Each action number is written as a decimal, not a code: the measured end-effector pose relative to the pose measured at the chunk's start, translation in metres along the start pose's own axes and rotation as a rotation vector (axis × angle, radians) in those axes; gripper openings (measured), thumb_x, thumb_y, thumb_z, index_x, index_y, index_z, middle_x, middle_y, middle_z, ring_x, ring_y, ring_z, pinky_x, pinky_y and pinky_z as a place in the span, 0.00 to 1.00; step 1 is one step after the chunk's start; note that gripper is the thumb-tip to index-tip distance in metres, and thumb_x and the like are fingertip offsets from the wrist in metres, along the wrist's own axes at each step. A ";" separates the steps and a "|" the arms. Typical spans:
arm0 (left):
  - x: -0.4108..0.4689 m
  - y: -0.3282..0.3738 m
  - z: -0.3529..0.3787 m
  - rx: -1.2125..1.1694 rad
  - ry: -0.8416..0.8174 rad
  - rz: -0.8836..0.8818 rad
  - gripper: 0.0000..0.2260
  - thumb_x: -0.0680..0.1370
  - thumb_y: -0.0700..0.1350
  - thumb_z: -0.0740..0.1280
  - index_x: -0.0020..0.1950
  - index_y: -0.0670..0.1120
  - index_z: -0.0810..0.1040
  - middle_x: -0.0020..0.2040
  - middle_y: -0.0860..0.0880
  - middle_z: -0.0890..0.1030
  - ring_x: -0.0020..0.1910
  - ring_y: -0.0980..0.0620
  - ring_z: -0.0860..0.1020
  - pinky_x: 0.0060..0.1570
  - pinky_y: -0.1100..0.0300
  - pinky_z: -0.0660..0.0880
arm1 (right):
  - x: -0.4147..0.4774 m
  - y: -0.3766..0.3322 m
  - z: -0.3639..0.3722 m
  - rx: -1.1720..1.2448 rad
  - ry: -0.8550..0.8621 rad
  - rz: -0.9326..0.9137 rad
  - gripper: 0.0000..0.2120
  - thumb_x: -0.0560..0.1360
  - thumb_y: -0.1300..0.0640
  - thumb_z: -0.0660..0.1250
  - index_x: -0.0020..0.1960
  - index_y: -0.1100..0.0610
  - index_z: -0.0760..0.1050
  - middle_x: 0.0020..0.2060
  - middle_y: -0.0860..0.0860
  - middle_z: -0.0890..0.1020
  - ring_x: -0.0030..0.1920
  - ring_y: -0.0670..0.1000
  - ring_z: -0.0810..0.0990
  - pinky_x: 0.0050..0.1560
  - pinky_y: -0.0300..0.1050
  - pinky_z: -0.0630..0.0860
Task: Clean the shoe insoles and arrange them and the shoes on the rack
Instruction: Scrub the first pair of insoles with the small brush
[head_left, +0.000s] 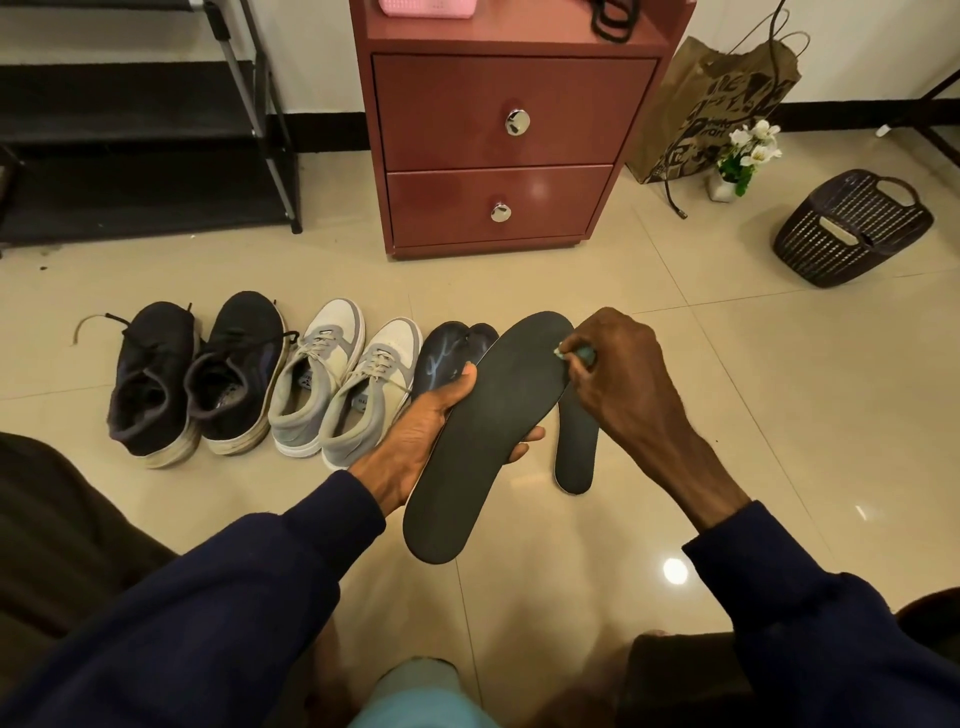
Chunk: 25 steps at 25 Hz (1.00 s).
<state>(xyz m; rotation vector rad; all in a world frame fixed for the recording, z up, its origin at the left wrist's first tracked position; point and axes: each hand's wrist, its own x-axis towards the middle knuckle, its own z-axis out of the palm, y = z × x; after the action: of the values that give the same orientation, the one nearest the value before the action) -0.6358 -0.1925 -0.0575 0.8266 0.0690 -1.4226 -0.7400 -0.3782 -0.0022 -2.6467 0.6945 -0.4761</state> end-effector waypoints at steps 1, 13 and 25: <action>-0.001 0.002 0.001 -0.003 0.007 0.006 0.27 0.85 0.58 0.59 0.72 0.38 0.75 0.69 0.33 0.76 0.67 0.33 0.75 0.64 0.43 0.76 | -0.004 -0.003 0.003 0.014 0.003 -0.021 0.06 0.71 0.66 0.73 0.46 0.59 0.85 0.46 0.56 0.83 0.46 0.56 0.81 0.48 0.45 0.78; -0.002 0.006 0.007 0.028 0.043 0.079 0.27 0.85 0.58 0.59 0.72 0.37 0.74 0.65 0.33 0.80 0.57 0.35 0.83 0.63 0.41 0.75 | -0.014 -0.018 0.008 0.094 -0.209 -0.086 0.06 0.71 0.62 0.76 0.46 0.54 0.86 0.46 0.51 0.83 0.44 0.50 0.81 0.45 0.41 0.78; 0.004 0.016 -0.004 0.214 0.244 0.293 0.16 0.84 0.50 0.64 0.62 0.39 0.81 0.53 0.36 0.85 0.43 0.42 0.86 0.41 0.51 0.84 | -0.023 -0.022 0.019 0.391 -0.073 -0.068 0.05 0.71 0.62 0.76 0.47 0.57 0.86 0.45 0.50 0.83 0.44 0.46 0.81 0.44 0.32 0.78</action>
<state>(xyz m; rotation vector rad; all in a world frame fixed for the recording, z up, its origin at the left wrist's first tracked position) -0.6196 -0.1949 -0.0550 1.1367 -0.0192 -1.0606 -0.7421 -0.3430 -0.0150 -2.3112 0.4374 -0.4763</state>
